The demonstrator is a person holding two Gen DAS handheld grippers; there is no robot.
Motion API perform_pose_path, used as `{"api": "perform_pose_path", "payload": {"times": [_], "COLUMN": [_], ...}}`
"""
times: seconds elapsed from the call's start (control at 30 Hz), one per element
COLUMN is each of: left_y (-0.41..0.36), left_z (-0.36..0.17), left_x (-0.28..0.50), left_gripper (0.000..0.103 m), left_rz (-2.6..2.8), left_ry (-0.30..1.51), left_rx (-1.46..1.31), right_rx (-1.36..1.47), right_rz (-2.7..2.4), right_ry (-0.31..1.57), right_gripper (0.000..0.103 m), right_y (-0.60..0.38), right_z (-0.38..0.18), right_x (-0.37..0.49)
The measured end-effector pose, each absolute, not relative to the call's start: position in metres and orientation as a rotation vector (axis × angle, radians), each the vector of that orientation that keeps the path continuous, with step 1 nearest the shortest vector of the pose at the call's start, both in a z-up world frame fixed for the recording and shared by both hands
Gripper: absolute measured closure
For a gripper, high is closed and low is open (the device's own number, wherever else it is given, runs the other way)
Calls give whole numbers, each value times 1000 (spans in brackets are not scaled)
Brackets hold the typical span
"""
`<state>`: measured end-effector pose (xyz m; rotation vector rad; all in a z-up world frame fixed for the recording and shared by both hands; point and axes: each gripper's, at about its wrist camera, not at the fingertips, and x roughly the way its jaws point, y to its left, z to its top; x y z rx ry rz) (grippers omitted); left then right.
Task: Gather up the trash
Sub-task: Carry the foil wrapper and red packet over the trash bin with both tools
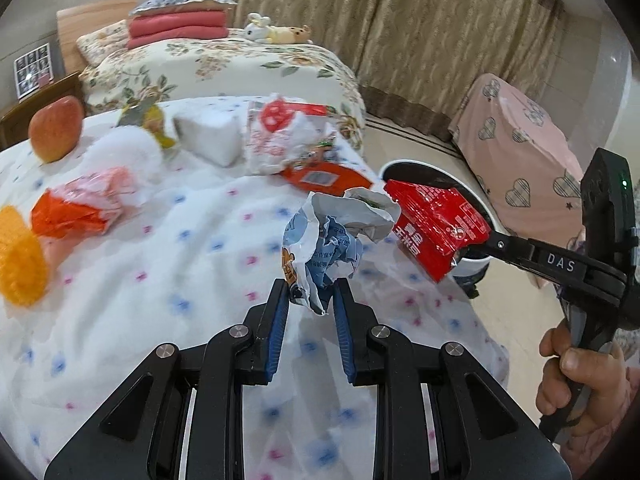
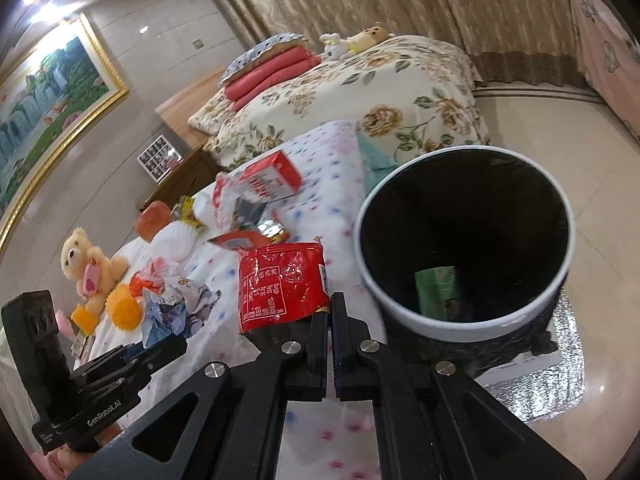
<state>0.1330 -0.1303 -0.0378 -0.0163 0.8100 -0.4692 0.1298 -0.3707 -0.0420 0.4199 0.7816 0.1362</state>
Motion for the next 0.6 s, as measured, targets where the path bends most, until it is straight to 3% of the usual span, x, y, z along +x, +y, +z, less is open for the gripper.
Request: {"api": "perform_pose_path", "payload": {"times": [0.6], "left_y": [-185], "left_z": [-35], "left_x": [148], "left_gripper": [81], "left_rz": [-543], "left_ry": [832], "left_rx": [41], "right_rx": [475], "right_rz": [49], "right_ry": [757], "right_gripper": [102], "right_y": [-422], "right_z": [-46], "right_x": [125]}}
